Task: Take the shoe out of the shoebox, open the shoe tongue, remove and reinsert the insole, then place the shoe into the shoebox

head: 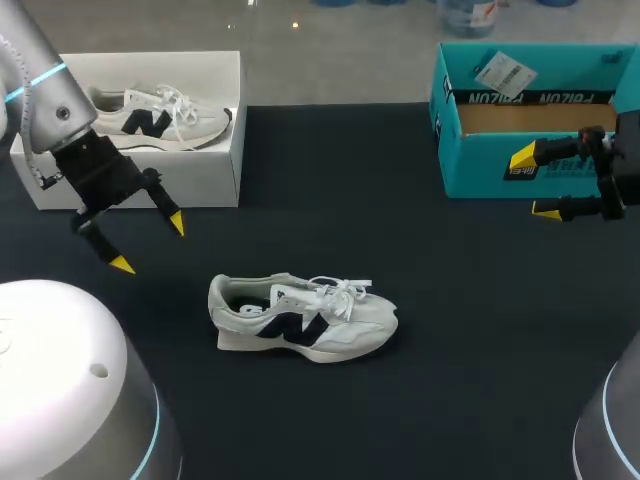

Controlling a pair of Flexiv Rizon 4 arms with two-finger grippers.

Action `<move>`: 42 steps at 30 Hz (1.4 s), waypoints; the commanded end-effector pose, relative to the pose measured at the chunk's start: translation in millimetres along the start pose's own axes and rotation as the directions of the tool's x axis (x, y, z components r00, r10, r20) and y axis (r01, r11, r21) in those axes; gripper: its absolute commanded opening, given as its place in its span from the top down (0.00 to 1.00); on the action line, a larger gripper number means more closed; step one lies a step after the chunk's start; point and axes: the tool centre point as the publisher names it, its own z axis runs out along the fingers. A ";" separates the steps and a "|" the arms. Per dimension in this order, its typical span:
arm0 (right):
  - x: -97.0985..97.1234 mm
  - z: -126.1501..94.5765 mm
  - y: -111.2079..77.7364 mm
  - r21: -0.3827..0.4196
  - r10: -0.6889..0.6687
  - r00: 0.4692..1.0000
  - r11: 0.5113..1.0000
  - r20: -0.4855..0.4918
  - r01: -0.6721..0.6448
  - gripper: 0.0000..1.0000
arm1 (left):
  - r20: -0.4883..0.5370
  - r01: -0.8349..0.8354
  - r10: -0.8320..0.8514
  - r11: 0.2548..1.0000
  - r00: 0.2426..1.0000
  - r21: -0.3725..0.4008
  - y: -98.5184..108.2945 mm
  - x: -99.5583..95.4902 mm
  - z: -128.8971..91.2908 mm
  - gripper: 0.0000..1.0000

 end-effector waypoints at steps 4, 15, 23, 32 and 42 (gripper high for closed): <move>0.6 0.8 -0.6 -0.001 0.002 1.000 1.000 0.005 -0.002 0.00 | 0.361 0.298 -0.547 0.777 0.755 0.554 1.9 26.8 5.0 0.00; 0.6 0.8 -0.6 -0.001 0.002 1.000 1.000 0.005 -0.002 0.00 | 0.444 0.293 -0.507 0.835 0.739 0.466 -6.9 40.2 8.4 0.00; 0.6 0.8 -0.6 -0.001 0.002 1.000 1.000 0.005 -0.002 0.00 | 0.444 0.293 -0.507 0.835 0.739 0.466 -6.9 40.2 8.4 0.00; 0.6 0.8 -0.6 -0.001 0.002 1.000 1.000 0.005 -0.002 0.00 | 0.335 0.350 -0.543 0.799 0.770 0.490 -3.3 33.4 35.6 0.00; 0.6 0.8 -0.6 -0.001 0.002 1.000 1.000 0.005 -0.002 0.00 | 0.337 0.354 -0.541 0.803 0.771 0.479 -3.9 22.0 82.5 0.00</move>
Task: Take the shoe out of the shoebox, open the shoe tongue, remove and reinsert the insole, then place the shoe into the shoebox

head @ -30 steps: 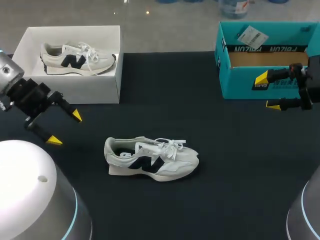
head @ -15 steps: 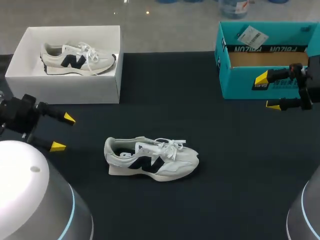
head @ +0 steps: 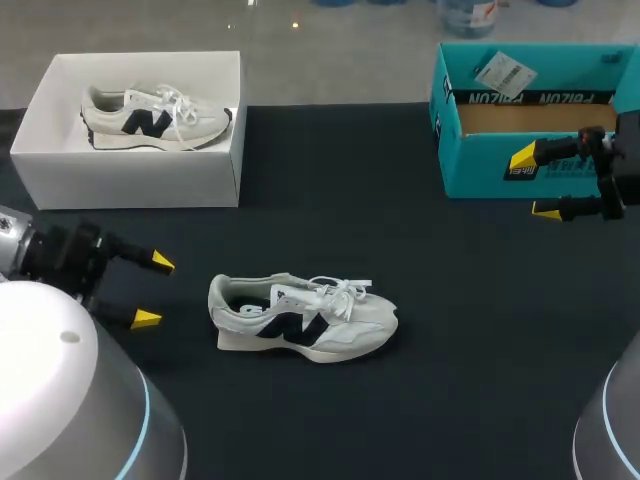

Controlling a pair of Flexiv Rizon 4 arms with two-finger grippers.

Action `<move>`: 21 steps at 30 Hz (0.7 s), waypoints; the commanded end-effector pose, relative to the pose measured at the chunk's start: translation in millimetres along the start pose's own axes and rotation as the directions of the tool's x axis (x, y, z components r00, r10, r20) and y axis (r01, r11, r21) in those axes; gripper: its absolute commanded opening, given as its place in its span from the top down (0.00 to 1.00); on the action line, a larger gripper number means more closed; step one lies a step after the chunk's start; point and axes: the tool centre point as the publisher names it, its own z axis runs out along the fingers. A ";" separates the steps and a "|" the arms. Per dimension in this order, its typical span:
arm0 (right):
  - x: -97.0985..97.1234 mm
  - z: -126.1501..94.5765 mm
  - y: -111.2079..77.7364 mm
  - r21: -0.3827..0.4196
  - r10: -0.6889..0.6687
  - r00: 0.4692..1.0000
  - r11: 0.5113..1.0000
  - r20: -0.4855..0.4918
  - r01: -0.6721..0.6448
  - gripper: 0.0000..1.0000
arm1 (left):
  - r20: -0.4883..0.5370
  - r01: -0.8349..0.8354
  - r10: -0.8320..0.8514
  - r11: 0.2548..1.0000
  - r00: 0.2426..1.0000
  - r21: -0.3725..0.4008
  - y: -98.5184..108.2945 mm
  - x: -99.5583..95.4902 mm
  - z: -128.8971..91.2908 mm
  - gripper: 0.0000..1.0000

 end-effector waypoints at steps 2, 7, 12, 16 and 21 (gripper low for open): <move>0.6 0.9 -0.6 -0.001 0.002 1.000 1.000 0.005 -0.002 0.00 | 0.018 0.037 -0.038 0.999 0.999 0.021 7.5 -0.6 28.5 0.00; 0.6 0.9 -0.6 -0.001 0.002 1.000 1.000 0.005 -0.002 0.00 | 0.012 0.071 -0.072 0.997 0.997 0.022 11.9 -1.4 46.4 0.00; 0.6 0.9 -0.6 -0.001 0.002 1.000 1.000 0.005 -0.002 0.00 | 0.014 0.056 -0.056 0.998 0.998 0.036 12.0 1.5 65.9 0.00; 0.6 0.9 -0.6 -0.001 0.002 1.000 1.000 0.005 -0.002 0.00 | 0.023 0.048 -0.049 0.998 0.999 0.048 8.3 0.0 81.6 0.00; 0.6 0.9 -0.6 -0.001 0.002 1.000 1.000 0.005 -0.002 0.00 | 0.018 0.059 -0.060 0.996 0.998 0.060 0.9 -3.4 95.0 0.00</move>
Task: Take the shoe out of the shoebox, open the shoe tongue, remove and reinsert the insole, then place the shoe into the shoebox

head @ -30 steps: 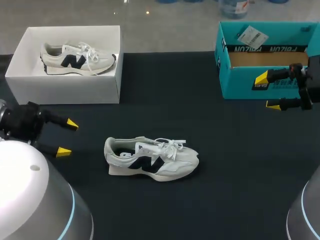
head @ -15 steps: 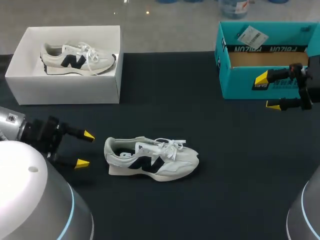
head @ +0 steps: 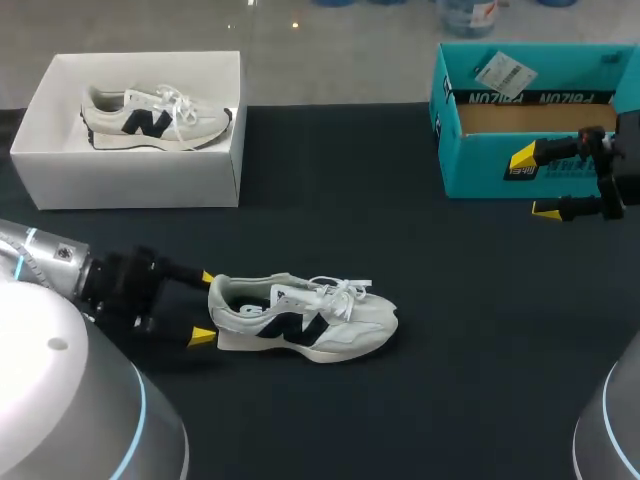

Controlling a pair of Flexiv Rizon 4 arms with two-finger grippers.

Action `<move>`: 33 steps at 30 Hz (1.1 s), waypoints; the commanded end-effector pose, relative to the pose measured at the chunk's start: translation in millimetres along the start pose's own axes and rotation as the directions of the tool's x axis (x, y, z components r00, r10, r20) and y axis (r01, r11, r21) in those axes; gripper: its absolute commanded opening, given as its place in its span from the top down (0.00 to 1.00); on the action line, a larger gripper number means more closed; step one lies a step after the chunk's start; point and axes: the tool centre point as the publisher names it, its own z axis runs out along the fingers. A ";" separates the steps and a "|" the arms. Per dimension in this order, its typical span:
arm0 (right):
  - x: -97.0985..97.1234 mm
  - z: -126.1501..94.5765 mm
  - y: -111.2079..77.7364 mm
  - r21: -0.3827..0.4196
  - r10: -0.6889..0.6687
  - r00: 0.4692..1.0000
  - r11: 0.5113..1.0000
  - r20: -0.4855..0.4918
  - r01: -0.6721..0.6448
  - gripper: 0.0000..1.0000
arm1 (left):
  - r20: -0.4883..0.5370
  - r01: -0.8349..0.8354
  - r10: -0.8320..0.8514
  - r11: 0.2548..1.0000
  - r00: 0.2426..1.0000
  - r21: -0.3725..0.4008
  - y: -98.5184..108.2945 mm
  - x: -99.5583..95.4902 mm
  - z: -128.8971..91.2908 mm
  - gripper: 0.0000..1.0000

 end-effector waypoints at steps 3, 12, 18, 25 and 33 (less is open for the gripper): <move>0.6 0.8 -0.6 -0.001 0.002 1.000 1.000 0.005 -0.002 0.00 | -0.001 0.002 -0.003 1.000 1.000 -0.005 -3.6 -4.1 19.4 0.00; 0.6 0.8 -0.6 -0.001 0.002 1.000 1.000 0.005 -0.002 0.00 | -0.013 -0.007 0.007 1.000 1.000 -0.020 1.2 -0.8 36.9 0.00; 0.6 0.8 -0.6 -0.001 0.002 1.000 1.000 0.005 -0.002 0.00 | 0.003 -0.017 0.017 1.000 1.000 -0.026 6.7 -3.8 46.5 0.00; 0.6 0.8 -0.6 -0.001 0.002 1.000 1.000 0.005 -0.002 0.00 | 0.018 -0.020 0.021 0.999 1.000 -0.033 5.4 -13.9 49.0 0.73; 0.6 0.8 -0.6 -0.001 0.002 1.000 1.000 0.005 -0.002 0.00 | -0.006 0.051 -0.051 0.998 0.999 -0.022 1.4 -11.8 37.4 1.00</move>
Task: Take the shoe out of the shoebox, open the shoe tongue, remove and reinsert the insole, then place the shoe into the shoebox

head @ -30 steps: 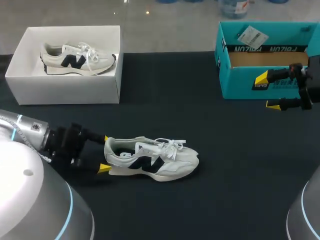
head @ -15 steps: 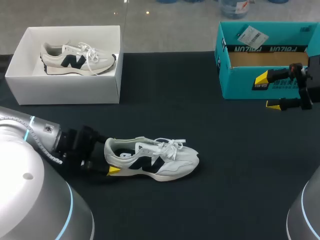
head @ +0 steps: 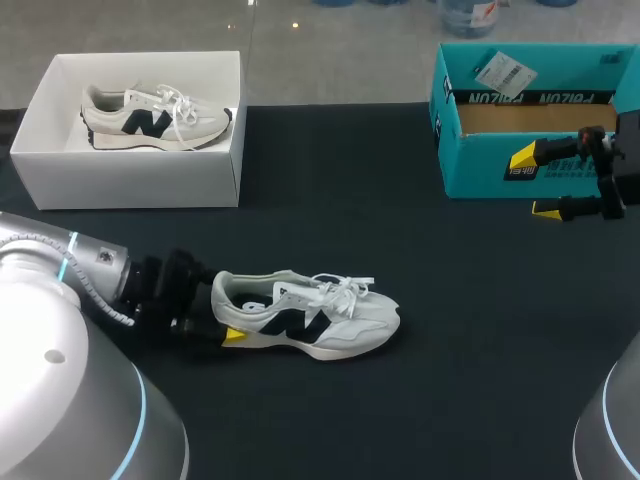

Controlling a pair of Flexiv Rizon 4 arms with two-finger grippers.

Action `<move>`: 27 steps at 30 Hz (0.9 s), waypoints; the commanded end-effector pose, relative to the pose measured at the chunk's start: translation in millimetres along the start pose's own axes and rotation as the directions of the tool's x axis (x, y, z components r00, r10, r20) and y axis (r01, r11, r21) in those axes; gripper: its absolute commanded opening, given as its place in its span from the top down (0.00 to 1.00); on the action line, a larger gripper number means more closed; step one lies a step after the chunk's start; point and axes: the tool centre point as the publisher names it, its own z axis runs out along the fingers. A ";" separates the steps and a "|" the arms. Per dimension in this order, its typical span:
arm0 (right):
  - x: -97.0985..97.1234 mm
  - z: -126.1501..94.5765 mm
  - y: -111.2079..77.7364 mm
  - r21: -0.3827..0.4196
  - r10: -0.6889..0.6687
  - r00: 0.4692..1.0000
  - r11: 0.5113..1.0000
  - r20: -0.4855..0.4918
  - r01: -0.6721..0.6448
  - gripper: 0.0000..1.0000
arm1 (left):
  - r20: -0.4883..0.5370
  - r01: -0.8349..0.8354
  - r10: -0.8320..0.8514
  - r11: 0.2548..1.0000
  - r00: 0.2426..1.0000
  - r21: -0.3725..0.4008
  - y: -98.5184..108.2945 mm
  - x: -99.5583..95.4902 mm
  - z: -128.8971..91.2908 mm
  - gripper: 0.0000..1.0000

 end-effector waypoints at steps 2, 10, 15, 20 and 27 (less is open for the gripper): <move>0.6 0.9 -0.6 -0.001 0.002 1.000 1.000 0.005 -0.002 0.00 | -0.014 0.048 -0.048 0.999 0.999 0.008 -2.4 0.4 -9.4 1.00; 0.6 0.9 -0.6 -0.001 0.002 1.000 1.000 0.005 -0.002 0.00 | -0.014 0.048 -0.048 0.999 0.999 0.008 -2.4 0.4 -9.4 1.00; 19.7 26.2 12.5 0.067 0.011 0.995 0.998 0.095 -0.017 0.00 | -0.014 0.048 -0.048 0.999 0.999 0.008 -2.4 0.4 -9.4 1.00; 47.4 81.0 12.6 0.091 0.032 0.976 0.994 0.215 -0.053 0.00 | -0.014 0.048 -0.048 0.999 0.999 0.008 -2.4 0.4 -9.4 1.00; 75.0 135.2 -14.3 0.100 -0.003 0.950 0.995 0.313 -0.030 0.00 | -0.014 0.048 -0.048 0.999 0.999 0.008 -2.4 0.4 -9.4 1.00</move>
